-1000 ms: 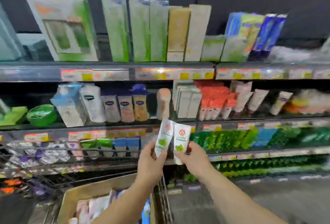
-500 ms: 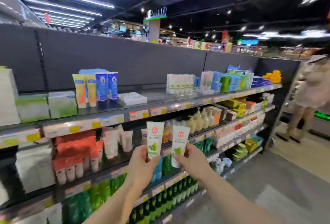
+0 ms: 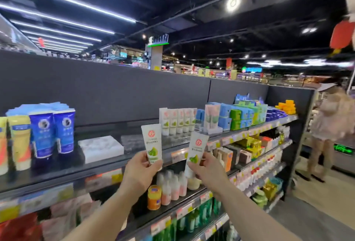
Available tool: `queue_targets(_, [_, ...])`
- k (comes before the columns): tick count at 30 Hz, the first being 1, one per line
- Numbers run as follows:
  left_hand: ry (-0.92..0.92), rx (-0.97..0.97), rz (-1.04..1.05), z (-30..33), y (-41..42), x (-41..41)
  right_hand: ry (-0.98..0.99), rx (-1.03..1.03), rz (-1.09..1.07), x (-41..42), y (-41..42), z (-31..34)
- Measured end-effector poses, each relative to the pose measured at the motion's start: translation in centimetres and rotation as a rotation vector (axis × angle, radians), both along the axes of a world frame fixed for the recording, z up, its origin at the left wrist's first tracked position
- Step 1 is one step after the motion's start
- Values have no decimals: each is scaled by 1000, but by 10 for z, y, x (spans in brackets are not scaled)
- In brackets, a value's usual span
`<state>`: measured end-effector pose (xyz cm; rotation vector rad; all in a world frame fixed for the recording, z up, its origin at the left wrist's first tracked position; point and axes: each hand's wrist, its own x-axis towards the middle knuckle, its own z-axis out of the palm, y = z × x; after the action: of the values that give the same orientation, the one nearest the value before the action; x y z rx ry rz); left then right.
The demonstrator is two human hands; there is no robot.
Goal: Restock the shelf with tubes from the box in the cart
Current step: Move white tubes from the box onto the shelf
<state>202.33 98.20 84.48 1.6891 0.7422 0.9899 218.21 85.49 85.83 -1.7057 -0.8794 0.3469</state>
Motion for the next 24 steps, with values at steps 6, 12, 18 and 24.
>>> queue_targets(6, [-26, 108, 32, 26, 53, 64, -23, 35, -17, 75, 63, 23])
queue_targets(12, [-1, 185, 156, 34, 75, 97, -123, 2, 76, 133, 143, 41])
queue_targets(18, [-32, 123, 395, 34, 80, 125, -239, -50, 282, 166, 206, 37])
queue_targets(24, [-9, 107, 522, 34, 65, 151, -303, -93, 447, 184, 231, 23])
